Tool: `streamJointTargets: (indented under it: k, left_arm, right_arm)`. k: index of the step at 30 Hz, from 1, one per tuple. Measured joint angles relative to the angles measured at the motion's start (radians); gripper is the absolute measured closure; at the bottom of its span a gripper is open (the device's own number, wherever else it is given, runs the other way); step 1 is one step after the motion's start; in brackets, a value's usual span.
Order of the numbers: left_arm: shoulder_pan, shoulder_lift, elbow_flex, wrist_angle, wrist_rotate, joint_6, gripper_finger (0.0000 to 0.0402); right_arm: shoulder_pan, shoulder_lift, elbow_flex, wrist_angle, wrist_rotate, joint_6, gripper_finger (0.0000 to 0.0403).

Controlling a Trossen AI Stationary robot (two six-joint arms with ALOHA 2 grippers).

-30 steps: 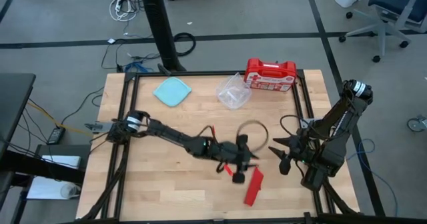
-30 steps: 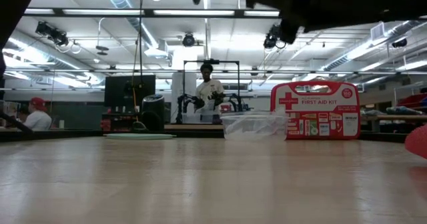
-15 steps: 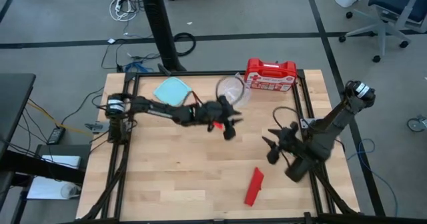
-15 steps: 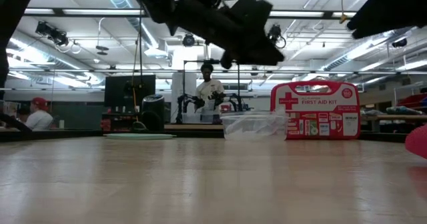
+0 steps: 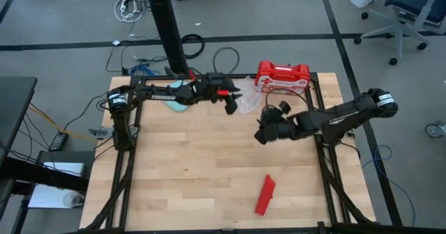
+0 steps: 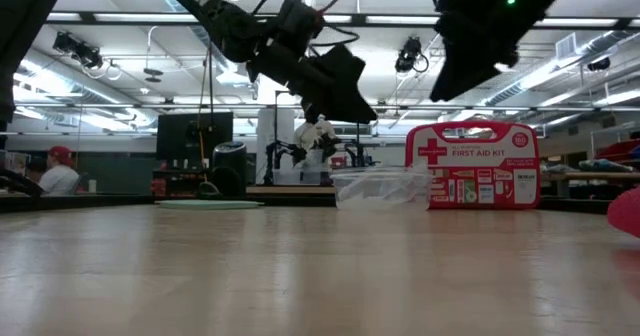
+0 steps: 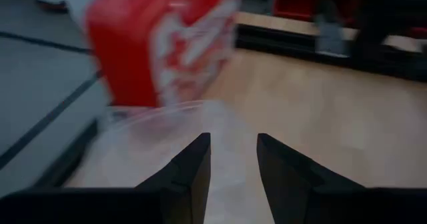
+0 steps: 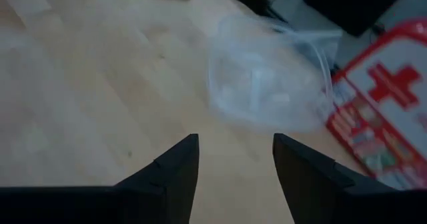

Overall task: Roll bandage
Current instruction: Open the transparent zip bag

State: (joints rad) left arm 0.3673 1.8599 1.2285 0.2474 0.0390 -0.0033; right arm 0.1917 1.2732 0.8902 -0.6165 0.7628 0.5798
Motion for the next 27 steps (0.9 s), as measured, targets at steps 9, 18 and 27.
streamJointTargets:
  k: [9, 18, 27]
  left_arm:
    - [0.085, 0.0, 0.001, -0.117, 0.031, -0.052, 0.0275]
    - [0.082, -0.001, 0.001, -0.217, 0.206, 0.015, 0.0275]
    - [0.084, -0.002, 0.001, -0.224, 0.112, 0.132, 0.0275]
  right_arm:
    - [-0.313, 0.0, 0.0, 0.233, -0.334, -0.261, 0.0212]
    - [-0.51, 0.002, 0.003, 0.357, -0.533, -0.406, 0.0212]
    - [-0.603, 0.158, 0.113, 0.32, -0.617, -0.481, 0.0212]
